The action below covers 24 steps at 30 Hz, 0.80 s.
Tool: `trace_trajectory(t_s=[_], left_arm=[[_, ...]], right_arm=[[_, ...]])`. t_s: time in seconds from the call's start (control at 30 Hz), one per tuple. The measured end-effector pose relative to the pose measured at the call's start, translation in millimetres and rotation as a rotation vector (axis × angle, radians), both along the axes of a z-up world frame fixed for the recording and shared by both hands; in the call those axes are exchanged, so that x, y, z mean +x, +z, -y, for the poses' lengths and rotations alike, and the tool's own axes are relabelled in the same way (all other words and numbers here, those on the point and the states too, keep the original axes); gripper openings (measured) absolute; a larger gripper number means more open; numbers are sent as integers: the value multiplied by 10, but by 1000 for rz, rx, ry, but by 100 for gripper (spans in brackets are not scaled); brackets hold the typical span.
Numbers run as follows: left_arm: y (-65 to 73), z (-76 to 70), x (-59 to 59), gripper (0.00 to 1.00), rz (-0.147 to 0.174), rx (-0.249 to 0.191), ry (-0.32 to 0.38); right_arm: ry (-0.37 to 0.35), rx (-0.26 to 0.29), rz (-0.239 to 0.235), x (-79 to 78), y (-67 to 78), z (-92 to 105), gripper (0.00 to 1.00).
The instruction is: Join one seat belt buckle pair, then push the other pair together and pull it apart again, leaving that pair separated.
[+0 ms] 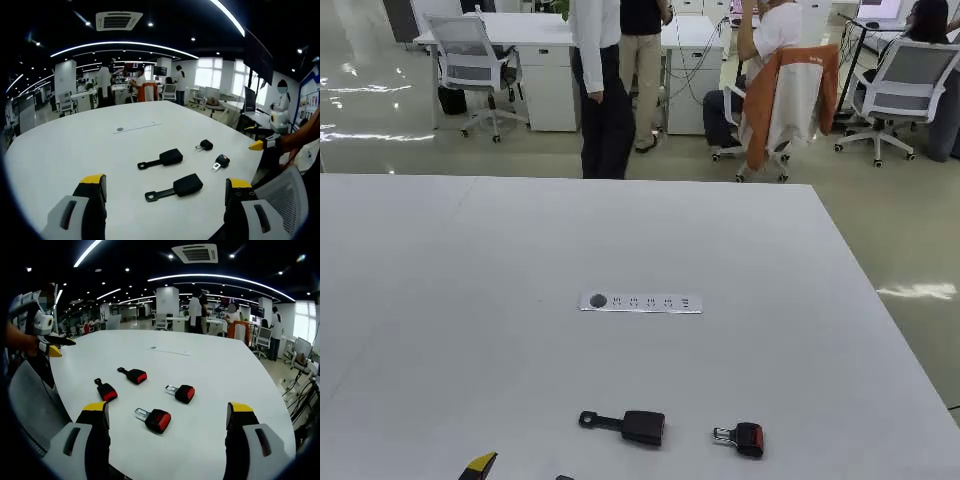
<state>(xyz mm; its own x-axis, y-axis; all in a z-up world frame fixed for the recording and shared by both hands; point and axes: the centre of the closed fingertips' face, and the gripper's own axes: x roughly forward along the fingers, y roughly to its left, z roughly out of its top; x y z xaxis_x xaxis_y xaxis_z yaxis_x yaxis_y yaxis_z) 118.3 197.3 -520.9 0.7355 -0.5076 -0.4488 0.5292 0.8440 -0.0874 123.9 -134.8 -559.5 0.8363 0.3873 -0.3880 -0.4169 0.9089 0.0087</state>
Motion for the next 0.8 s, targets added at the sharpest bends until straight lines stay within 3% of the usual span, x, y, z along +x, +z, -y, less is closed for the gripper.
trace_trajectory(t_s=[0.8], left_arm=[[-1,-6,-17,100,0,-5,6]], right_arm=[[-4,-2,1,-2,7,7,97]])
